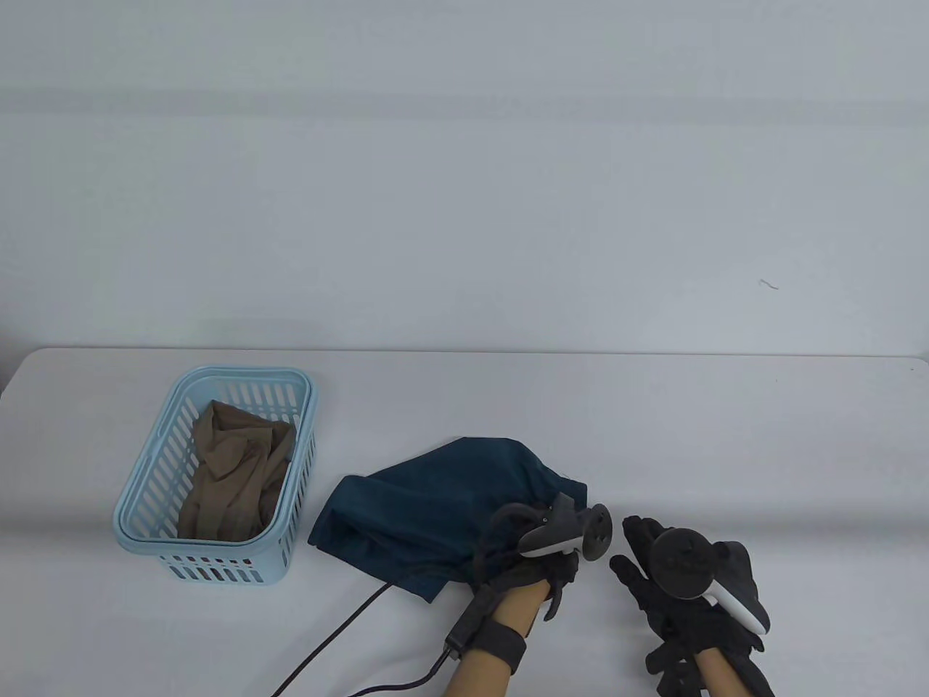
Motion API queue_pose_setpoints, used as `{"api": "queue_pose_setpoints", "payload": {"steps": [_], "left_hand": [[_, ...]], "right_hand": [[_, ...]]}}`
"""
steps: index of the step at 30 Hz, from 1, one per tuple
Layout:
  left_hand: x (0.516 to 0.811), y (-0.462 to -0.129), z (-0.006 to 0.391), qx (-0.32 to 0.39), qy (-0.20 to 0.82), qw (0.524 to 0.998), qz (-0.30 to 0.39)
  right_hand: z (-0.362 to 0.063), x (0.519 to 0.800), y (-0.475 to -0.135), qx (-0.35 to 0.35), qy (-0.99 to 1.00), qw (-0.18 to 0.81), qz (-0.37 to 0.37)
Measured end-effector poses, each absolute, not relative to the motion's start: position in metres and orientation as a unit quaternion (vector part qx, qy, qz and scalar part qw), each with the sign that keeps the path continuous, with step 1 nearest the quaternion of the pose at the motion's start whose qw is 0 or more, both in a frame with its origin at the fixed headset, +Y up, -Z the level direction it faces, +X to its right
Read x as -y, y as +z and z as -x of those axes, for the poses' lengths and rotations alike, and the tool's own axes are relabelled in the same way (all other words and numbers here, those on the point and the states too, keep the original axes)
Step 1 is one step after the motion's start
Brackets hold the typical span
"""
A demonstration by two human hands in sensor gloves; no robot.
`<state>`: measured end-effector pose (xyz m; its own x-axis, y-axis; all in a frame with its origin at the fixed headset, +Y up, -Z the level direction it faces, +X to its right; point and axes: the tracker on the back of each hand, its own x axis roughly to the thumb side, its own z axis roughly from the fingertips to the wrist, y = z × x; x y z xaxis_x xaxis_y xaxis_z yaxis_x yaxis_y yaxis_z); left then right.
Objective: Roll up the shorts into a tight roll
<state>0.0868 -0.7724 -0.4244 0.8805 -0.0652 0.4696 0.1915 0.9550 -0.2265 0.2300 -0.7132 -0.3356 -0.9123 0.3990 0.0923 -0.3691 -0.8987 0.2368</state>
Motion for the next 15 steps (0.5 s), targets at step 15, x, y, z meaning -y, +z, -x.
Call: {"api": "queue_pose_setpoints", "payload": {"steps": [15], "left_hand": [[0.682, -0.423, -0.053, 0.224, 0.102, 0.967, 0.065]], "right_hand": [[-0.224, 0.717, -0.336, -0.146, 0.962, 0.21, -0.095]]}}
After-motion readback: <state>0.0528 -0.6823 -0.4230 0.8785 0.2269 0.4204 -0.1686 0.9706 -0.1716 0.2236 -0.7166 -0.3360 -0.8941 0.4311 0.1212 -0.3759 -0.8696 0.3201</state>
